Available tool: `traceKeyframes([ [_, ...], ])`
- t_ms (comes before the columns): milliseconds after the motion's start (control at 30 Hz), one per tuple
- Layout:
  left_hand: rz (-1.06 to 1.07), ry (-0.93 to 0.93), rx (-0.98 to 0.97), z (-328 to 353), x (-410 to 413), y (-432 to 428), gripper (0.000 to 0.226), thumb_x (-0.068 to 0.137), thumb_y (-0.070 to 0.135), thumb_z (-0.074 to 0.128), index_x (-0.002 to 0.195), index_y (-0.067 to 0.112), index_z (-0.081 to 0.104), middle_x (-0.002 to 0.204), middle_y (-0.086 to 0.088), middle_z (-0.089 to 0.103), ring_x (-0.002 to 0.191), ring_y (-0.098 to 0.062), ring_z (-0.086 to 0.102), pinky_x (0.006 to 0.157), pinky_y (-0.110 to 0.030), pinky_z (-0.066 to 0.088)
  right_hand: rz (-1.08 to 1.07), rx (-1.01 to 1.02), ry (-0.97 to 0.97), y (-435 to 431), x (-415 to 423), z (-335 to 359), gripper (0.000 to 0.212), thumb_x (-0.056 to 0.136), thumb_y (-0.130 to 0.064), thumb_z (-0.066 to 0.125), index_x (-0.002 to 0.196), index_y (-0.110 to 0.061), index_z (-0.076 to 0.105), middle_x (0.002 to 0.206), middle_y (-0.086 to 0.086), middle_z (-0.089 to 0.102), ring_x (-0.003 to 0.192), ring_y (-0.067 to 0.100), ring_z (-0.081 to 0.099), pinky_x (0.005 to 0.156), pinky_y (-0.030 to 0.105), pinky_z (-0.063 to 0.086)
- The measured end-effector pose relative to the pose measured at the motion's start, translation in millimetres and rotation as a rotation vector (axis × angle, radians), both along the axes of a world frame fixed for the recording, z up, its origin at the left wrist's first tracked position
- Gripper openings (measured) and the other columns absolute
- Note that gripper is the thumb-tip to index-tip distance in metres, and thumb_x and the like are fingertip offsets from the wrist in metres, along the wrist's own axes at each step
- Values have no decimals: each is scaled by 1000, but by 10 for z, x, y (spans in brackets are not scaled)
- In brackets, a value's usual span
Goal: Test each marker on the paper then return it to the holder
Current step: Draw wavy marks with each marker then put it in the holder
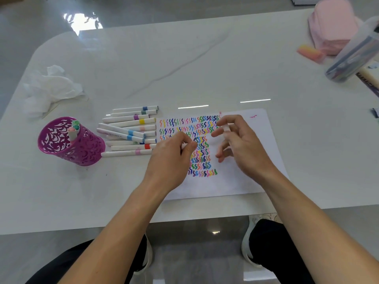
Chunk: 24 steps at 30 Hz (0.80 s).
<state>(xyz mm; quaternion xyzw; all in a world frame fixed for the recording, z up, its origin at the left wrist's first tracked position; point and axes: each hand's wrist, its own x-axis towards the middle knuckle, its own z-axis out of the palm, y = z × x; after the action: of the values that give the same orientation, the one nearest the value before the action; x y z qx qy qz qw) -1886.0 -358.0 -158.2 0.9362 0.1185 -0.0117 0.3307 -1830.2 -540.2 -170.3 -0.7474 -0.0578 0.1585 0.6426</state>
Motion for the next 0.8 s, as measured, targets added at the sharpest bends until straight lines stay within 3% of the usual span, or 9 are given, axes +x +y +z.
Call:
traceKeyframes([
  [67,-40,27,19,-29,-15,7,10,101,41,56,103,33,62,67,16,57,62,1,56,55,-19,39,-41,115,74,3,30,10,35,103,-7,33,116,-20,63,104,14,72,70,28,70,65,39,61],
  [200,-119,44,72,-63,-32,11,26,102,42,53,126,37,60,84,14,65,82,-8,64,73,-29,51,-58,173,114,-11,66,-27,44,97,-3,32,120,-15,66,100,16,76,92,36,74,72,43,62],
  [300,-138,75,74,-78,-37,5,32,103,42,52,134,39,55,108,6,72,98,-15,67,86,-38,58,-42,281,182,-6,71,-54,47,97,-5,28,124,-9,67,103,21,74,100,38,73,74,42,60],
  [400,-160,72,87,-88,-44,8,34,102,41,54,136,37,55,114,4,72,102,-17,67,88,-41,57,-5,344,199,4,83,-52,41,102,-3,33,127,-10,65,110,21,74,106,35,73,76,40,61],
  [500,-174,95,110,-109,-40,17,33,102,41,54,134,36,57,112,3,73,99,-17,67,86,-40,57,16,205,47,21,66,-59,14,101,-13,61,112,-9,68,96,3,73,89,27,74,72,40,61],
  [600,-175,136,115,-127,-28,12,33,102,41,54,134,35,56,112,3,72,99,-16,67,85,-39,57,-27,101,18,43,37,-81,28,102,-39,59,93,-17,74,76,4,67,69,22,65,62,36,57],
  [667,-176,147,114,-133,-32,5,32,102,42,53,134,36,54,110,3,72,99,-17,66,83,-39,57,-45,62,18,63,34,-112,30,105,-33,52,94,-21,78,72,5,66,64,20,62,57,33,54],
  [800,-173,152,118,-142,-28,-1,30,103,41,53,133,37,52,111,4,72,97,-16,66,81,-36,57,-74,41,-10,73,45,-179,13,98,-16,68,109,-18,63,70,5,70,59,19,63,53,31,53],
])
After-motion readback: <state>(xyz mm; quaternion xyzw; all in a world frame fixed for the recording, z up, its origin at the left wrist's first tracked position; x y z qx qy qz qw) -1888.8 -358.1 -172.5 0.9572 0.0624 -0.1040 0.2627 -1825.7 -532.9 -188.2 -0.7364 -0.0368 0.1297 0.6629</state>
